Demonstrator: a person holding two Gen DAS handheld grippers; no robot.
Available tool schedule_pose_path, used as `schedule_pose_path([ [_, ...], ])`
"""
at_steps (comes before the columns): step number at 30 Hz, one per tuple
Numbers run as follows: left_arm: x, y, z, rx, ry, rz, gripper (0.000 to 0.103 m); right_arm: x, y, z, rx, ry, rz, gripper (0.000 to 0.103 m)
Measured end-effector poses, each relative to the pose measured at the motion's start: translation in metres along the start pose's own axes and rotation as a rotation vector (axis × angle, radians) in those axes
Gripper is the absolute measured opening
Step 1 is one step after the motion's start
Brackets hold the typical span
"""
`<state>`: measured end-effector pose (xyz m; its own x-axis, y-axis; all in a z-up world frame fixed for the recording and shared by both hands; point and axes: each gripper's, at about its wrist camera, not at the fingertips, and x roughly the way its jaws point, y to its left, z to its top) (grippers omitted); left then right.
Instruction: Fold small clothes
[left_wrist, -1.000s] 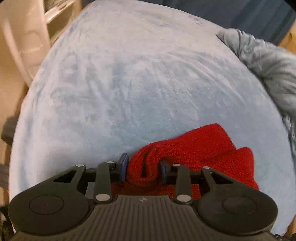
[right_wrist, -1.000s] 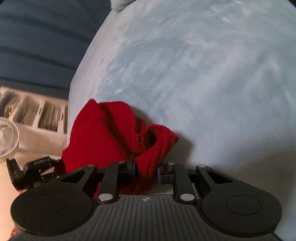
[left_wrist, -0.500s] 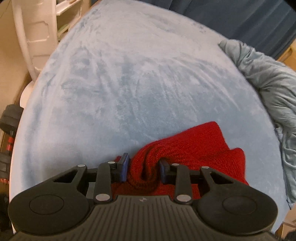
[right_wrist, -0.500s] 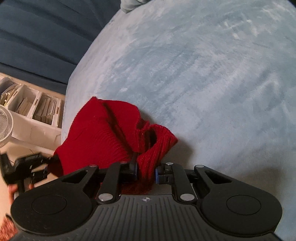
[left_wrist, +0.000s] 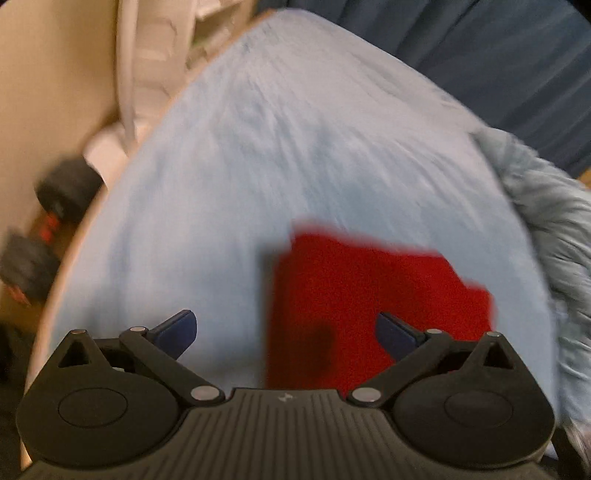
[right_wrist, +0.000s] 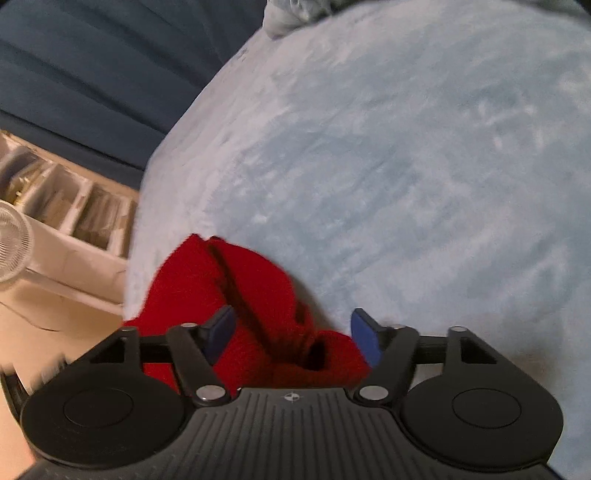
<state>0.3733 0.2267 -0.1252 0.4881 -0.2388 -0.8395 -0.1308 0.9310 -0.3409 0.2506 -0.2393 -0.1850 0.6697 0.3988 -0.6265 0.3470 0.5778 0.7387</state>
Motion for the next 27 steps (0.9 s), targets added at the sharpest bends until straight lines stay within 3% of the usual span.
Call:
schedule_pose_path([
  [2, -0.007, 0.005, -0.040, -0.024, 0.062, -0.073, 0.103, 0.013, -0.006, 0.000, 0.040, 0.098, 0.052, 0.076],
  [5, 0.002, 0.002, -0.088, -0.016, 0.182, -0.166, 0.103, 0.028, -0.008, -0.011, 0.033, 0.184, 0.044, 0.076],
  [6, 0.009, -0.004, -0.100, 0.015, 0.206, -0.177, 0.103, 0.029, -0.007, -0.017, 0.005, 0.181, 0.044, 0.065],
  [7, 0.014, -0.011, -0.107, 0.060, 0.194, -0.128, 0.101, 0.028, -0.006, -0.021, -0.016, 0.159, 0.036, 0.058],
  [8, 0.022, -0.017, -0.110, 0.107, 0.193, -0.071, 0.088, 0.027, -0.006, -0.025, -0.027, 0.148, 0.025, 0.048],
  [12, 0.037, -0.004, -0.093, 0.050, 0.207, -0.074, 0.085, 0.019, 0.002, -0.039, -0.023, 0.115, -0.012, 0.038],
  [16, 0.028, -0.008, -0.090, 0.132, 0.169, 0.001, 0.092, 0.020, 0.005, -0.050, -0.070, 0.097, -0.022, 0.042],
  [18, 0.020, -0.012, -0.096, 0.138, 0.156, 0.041, 0.094, 0.020, 0.005, -0.044, -0.053, 0.096, -0.048, 0.054],
  [20, 0.002, -0.022, -0.104, 0.154, 0.112, 0.068, 0.096, 0.006, 0.021, -0.041, -0.177, 0.053, -0.120, 0.060],
  [22, -0.024, -0.038, -0.116, 0.197, 0.035, 0.101, 0.102, -0.013, 0.049, -0.047, -0.399, -0.005, -0.199, 0.069],
  [24, -0.055, -0.062, -0.135, 0.249, -0.084, 0.134, 0.103, -0.038, 0.078, -0.065, -0.648, -0.043, -0.225, 0.078],
  [27, -0.092, -0.093, -0.166, 0.278, -0.157, 0.163, 0.103, -0.075, 0.101, -0.099, -0.864, -0.091, -0.229, 0.084],
])
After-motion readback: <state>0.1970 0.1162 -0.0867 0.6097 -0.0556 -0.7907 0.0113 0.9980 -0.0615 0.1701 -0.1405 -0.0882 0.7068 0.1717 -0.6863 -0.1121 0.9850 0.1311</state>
